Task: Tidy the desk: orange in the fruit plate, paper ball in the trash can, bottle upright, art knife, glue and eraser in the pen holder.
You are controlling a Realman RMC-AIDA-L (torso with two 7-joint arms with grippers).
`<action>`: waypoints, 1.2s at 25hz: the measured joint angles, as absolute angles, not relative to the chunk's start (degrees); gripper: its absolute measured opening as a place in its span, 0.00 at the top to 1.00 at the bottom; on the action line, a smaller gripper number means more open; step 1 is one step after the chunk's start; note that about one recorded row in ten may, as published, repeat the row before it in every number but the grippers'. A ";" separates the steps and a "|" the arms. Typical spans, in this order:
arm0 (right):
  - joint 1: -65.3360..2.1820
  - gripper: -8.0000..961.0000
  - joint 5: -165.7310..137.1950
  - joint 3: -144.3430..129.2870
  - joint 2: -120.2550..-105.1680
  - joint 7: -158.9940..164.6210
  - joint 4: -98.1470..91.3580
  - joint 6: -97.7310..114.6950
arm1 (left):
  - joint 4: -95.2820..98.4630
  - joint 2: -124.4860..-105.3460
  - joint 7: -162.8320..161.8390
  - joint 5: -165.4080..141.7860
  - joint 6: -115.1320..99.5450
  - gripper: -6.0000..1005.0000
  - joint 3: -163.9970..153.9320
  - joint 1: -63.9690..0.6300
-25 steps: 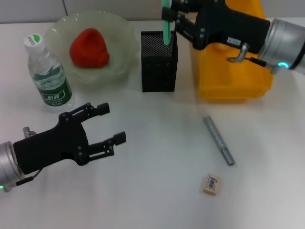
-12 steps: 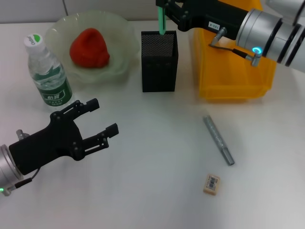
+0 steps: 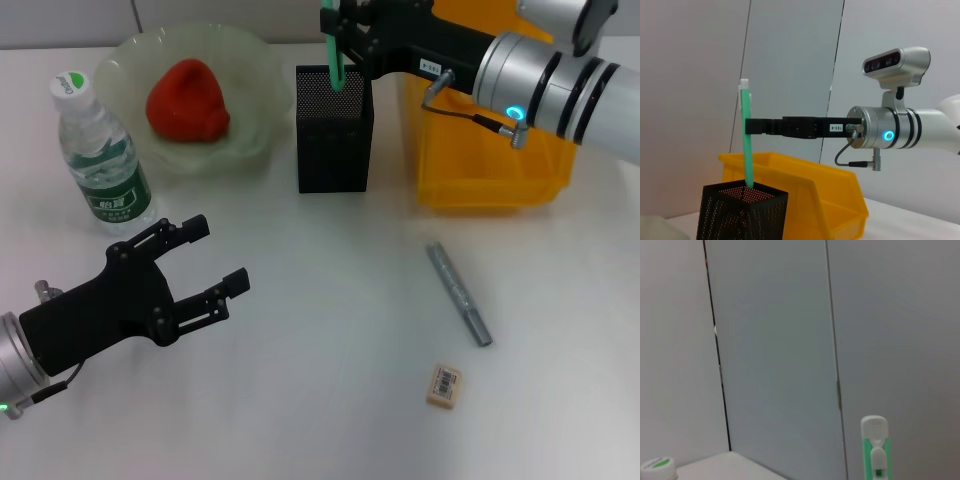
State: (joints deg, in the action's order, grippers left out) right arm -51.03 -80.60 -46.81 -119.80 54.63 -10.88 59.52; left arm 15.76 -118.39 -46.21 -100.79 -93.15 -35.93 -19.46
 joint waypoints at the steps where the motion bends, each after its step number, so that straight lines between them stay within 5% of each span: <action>1: -51.41 0.82 -80.61 -47.59 -119.83 54.63 -10.67 59.00 | 15.75 -118.39 -46.21 -100.84 -93.16 0.16 -35.97 -19.39; 21: -52.29 0.69 -80.50 -48.29 -119.88 55.22 -9.09 56.80 | 15.73 -118.17 -46.15 -101.14 -93.53 0.16 -36.11 -18.46; 30: -50.62 0.27 -75.80 -48.14 -119.88 55.35 -10.49 58.03 | 15.90 -118.12 -46.64 -101.21 -93.79 0.16 -37.42 -18.16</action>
State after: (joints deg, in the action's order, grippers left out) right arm -50.62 -75.80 -48.14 -119.88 55.36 -10.49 58.03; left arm 15.90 -118.12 -46.64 -101.21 -93.79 -37.42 -18.16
